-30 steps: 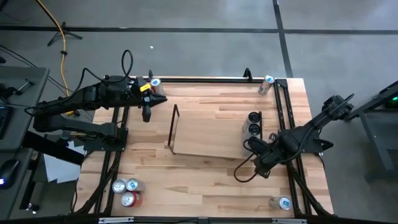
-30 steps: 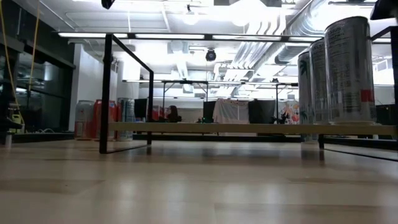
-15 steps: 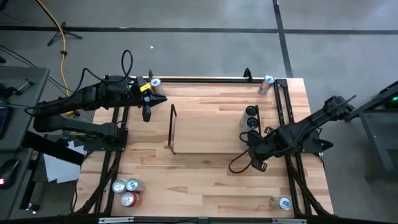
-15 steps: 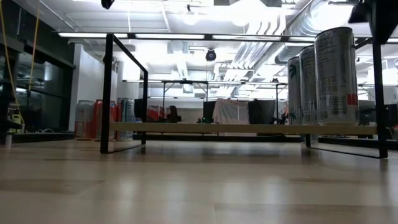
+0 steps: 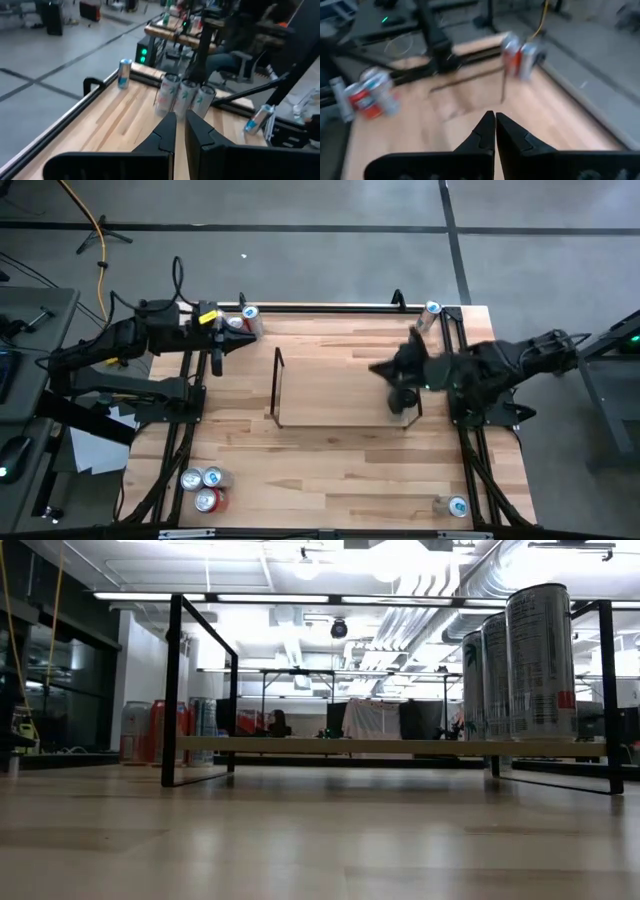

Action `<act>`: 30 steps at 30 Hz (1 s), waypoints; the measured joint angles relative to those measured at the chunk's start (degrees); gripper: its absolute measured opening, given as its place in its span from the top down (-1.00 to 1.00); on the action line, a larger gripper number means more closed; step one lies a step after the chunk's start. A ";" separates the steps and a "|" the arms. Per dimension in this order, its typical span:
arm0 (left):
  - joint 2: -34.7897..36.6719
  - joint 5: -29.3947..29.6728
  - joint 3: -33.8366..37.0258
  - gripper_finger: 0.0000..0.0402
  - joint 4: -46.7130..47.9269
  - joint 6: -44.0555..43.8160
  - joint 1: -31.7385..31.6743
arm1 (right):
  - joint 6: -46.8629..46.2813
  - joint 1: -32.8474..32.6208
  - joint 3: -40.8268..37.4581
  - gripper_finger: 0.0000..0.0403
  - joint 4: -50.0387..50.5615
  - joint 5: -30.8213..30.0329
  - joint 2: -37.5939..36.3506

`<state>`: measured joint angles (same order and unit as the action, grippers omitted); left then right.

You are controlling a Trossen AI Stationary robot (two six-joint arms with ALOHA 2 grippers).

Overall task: Place canned beverage on shelf
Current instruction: Put the blue soda can on the shelf

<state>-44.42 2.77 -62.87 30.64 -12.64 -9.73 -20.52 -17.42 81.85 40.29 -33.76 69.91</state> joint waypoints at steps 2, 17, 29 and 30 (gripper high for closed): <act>1.39 -1.28 2.69 1.00 -5.52 -0.77 0.05 | 3.53 3.61 -1.16 1.00 -3.27 2.72 0.03; 5.32 -3.61 14.21 1.00 -21.79 -3.76 3.50 | 7.96 19.75 -17.44 1.00 -41.56 24.48 0.10; -0.13 5.69 14.25 1.00 -21.93 -3.28 3.40 | 9.58 24.73 -21.72 1.00 -46.07 34.05 0.21; -0.73 5.75 14.25 1.00 -21.98 -3.34 3.40 | 10.23 25.05 -21.73 1.00 -46.05 34.45 0.27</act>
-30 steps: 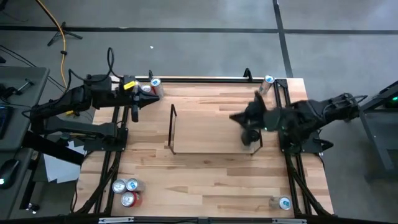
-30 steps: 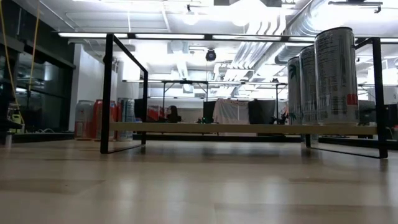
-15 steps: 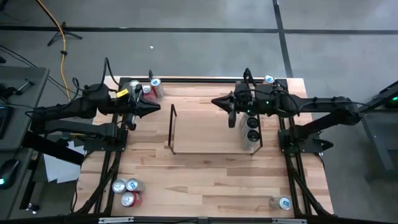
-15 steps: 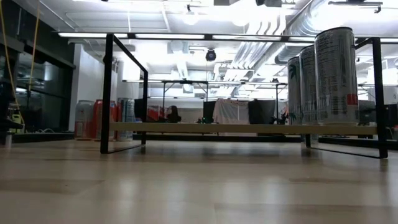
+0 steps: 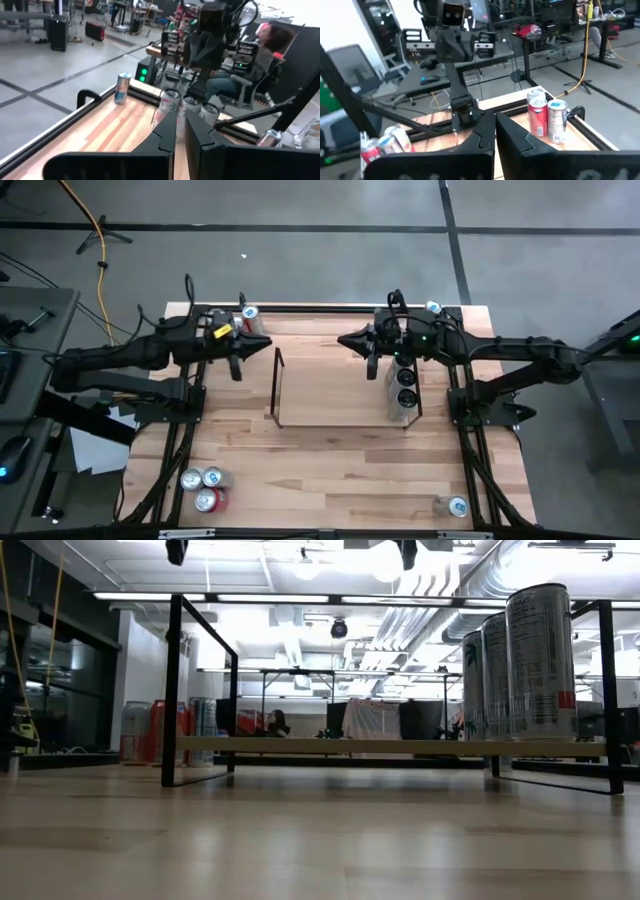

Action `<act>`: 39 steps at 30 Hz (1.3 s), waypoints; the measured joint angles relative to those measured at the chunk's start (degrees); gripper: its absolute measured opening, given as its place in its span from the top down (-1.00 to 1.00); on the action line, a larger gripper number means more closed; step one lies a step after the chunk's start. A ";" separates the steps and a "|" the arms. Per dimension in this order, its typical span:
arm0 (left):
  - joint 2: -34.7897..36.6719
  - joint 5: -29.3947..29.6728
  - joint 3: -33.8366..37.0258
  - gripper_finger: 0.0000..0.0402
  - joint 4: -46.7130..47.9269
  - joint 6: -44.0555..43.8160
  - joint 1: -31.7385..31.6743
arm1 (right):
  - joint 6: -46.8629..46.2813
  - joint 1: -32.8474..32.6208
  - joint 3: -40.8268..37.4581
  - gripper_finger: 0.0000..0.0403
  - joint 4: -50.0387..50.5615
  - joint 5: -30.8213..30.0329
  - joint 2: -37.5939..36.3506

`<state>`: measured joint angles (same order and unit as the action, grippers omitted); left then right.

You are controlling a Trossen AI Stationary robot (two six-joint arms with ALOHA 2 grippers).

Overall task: Place canned beverage on shelf
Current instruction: Put the blue soda can on the shelf

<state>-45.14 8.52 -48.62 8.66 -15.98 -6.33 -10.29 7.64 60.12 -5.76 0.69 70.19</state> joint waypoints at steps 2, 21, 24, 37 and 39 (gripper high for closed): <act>-1.27 0.04 -0.02 1.00 0.03 -0.35 0.00 | 0.27 0.71 0.00 0.99 -0.13 0.48 0.18; -8.32 8.76 -17.53 -0.08 17.40 8.03 -13.85 | -6.81 5.14 0.00 -0.20 0.33 -5.05 1.60; -9.35 8.76 -19.51 -0.18 19.68 8.61 -16.55 | -8.73 4.97 0.00 -0.24 0.31 -5.01 1.60; -8.45 12.47 -19.78 -0.20 26.81 8.80 -18.40 | -12.41 2.45 0.00 -0.24 0.22 -5.01 1.73; -8.76 18.33 -19.82 -0.20 29.27 3.86 -18.69 | -12.41 2.45 0.00 -0.24 0.31 -5.01 1.82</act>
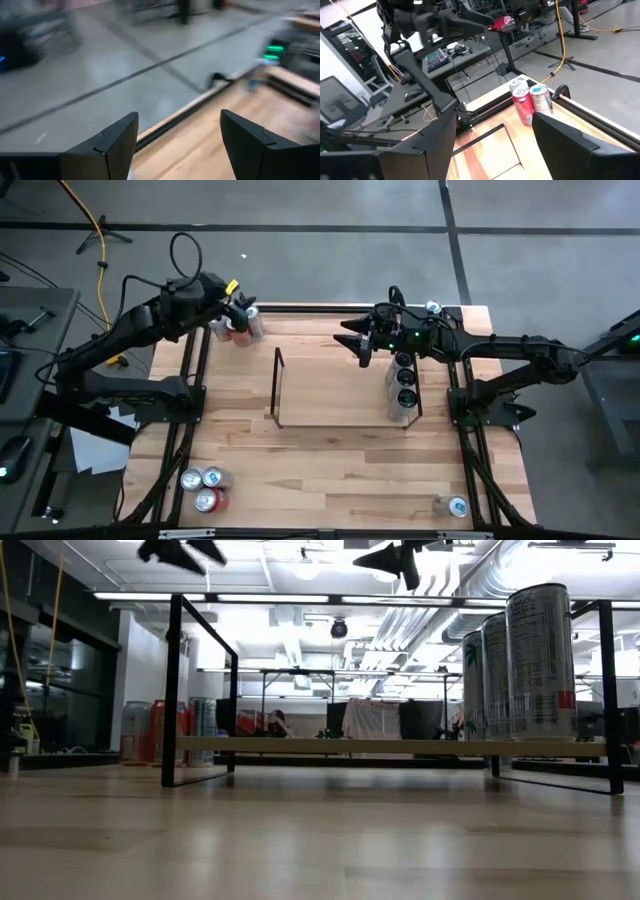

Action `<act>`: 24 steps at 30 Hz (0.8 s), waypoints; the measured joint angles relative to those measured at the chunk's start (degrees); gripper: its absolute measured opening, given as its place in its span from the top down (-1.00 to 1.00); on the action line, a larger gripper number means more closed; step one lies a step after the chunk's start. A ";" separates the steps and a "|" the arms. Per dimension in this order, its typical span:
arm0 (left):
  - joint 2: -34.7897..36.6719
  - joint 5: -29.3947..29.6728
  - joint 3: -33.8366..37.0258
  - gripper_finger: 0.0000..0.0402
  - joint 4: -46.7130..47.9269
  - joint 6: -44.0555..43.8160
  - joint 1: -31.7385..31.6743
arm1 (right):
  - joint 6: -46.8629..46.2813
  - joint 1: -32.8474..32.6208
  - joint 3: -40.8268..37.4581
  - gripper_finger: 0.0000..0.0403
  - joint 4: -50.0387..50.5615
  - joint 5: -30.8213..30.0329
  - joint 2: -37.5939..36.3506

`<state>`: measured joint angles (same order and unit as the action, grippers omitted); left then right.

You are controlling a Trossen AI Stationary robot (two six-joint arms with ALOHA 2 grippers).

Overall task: Place canned beverage on shelf
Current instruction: Put the blue soda can on the shelf

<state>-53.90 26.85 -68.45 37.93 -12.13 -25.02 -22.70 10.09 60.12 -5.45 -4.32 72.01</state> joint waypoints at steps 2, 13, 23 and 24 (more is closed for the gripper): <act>-2.19 1.45 -1.46 -0.20 5.04 -2.03 -2.45 | 0.00 0.00 0.00 -0.24 -0.15 -0.17 0.17; -29.85 -15.10 -17.24 -0.20 33.31 0.63 -22.94 | 0.44 0.34 0.02 -0.24 -0.23 -3.64 1.14; -38.47 -20.28 -17.38 -0.20 29.31 3.00 -25.31 | 0.04 0.24 0.02 -0.24 -0.30 -3.54 1.62; -39.03 -20.04 -17.37 -0.20 28.92 3.22 -25.62 | -0.04 0.24 0.02 -0.24 -0.11 -3.50 1.70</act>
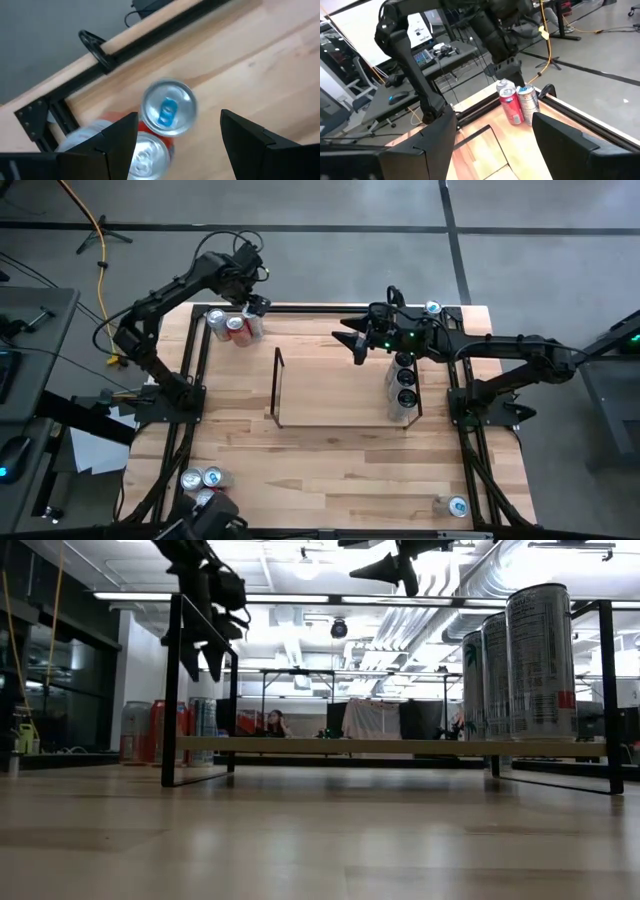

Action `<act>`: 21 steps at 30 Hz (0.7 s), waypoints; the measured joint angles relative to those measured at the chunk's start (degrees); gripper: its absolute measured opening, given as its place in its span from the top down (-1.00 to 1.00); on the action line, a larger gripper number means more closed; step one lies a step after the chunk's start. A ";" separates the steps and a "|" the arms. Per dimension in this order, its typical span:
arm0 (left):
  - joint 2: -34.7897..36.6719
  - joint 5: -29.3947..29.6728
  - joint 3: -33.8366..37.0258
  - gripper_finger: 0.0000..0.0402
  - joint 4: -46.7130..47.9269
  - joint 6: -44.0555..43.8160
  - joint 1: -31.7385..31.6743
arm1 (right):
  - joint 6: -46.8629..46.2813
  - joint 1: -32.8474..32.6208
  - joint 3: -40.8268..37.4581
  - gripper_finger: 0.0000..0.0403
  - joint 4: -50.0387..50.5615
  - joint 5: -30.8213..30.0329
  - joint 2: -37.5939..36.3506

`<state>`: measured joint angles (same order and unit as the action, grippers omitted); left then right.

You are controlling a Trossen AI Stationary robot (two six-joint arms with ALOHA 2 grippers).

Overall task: Place canned beverage on shelf
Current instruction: Put the blue soda can on the shelf

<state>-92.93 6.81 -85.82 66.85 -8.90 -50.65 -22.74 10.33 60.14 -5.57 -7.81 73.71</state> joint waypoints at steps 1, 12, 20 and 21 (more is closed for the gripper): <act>-0.58 0.16 -0.04 -0.20 -0.15 0.02 -0.23 | -0.39 0.00 0.00 -0.24 0.09 0.04 0.04; -6.60 -4.78 -0.02 -0.20 -0.42 2.10 -4.06 | -1.42 0.00 0.00 -0.24 0.20 0.09 0.31; -9.41 -7.82 0.00 -0.20 -0.31 3.14 -4.92 | -1.38 0.00 0.00 -0.24 0.37 0.07 0.31; -9.74 -7.79 0.00 -0.20 -0.31 3.14 -4.90 | -1.37 0.00 0.00 -0.24 0.46 0.07 0.31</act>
<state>-102.67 -0.97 -85.82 66.54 -5.76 -55.55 -24.11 10.33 60.14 -5.10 -7.75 74.02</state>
